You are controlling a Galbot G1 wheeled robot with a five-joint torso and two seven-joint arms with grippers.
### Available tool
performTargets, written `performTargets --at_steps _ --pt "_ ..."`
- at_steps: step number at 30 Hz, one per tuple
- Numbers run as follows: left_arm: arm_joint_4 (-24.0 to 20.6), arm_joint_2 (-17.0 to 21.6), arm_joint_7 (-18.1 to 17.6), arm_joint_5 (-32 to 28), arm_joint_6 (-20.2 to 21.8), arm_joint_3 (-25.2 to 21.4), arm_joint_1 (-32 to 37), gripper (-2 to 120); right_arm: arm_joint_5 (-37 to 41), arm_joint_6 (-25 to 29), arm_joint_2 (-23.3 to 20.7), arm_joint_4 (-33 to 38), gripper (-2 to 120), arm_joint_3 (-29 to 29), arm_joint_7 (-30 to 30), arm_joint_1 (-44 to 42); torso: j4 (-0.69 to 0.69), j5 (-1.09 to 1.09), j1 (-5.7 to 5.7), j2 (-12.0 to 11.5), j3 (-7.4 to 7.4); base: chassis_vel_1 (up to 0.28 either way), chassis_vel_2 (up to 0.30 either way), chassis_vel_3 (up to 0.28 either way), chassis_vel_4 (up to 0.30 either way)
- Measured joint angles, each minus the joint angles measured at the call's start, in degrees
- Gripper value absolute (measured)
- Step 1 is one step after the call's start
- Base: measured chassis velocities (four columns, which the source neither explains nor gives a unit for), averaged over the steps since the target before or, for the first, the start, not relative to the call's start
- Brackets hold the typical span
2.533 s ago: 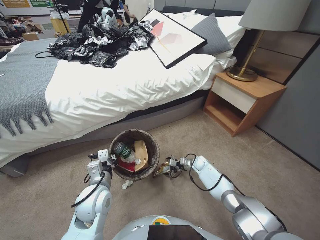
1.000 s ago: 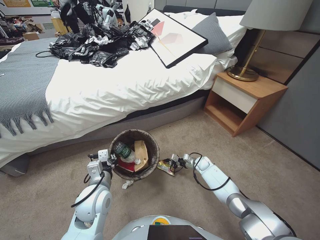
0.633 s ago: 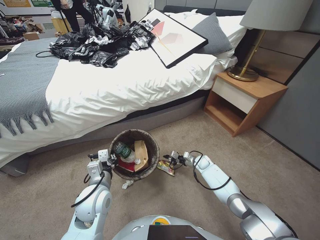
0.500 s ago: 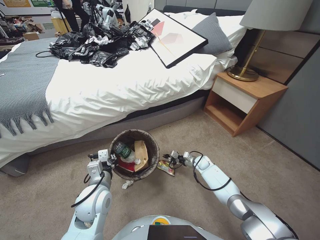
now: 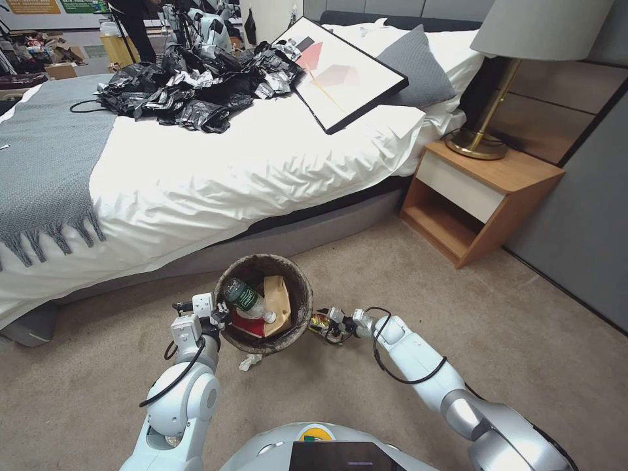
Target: Pick up the trash bin, then pick up the garbage from the floor and place it into the trash bin.
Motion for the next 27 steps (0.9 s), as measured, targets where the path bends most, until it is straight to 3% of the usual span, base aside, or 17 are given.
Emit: performTargets --at_steps 6,15,22,27 --pt "0.0 0.0 0.0 0.0 0.0 0.0 0.0 0 0.3 -0.1 0.4 -0.7 90 -1.1 0.4 -0.8 0.0 -0.01 0.0 0.0 0.0 0.0 0.0 0.0 0.0" --pt "0.0 0.0 0.0 0.0 0.0 0.0 0.0 0 -1.2 0.1 2.5 -3.4 57 -3.0 0.5 -1.2 0.0 0.0 0.0 0.0 0.0 0.0 0.0 0.0 0.0" --pt "0.0 0.0 0.0 0.0 0.0 0.0 0.0 0 -3.0 1.8 3.4 -7.9 28 -0.3 0.7 -0.9 0.0 0.01 0.0 0.0 0.0 0.0 0.0 0.0 0.0" --pt "0.0 0.0 0.0 0.0 0.0 0.0 0.0 0 -3.0 2.2 3.0 -8.4 16 0.5 0.6 -0.8 0.0 0.01 0.0 0.0 0.0 0.0 0.0 0.0 0.0"
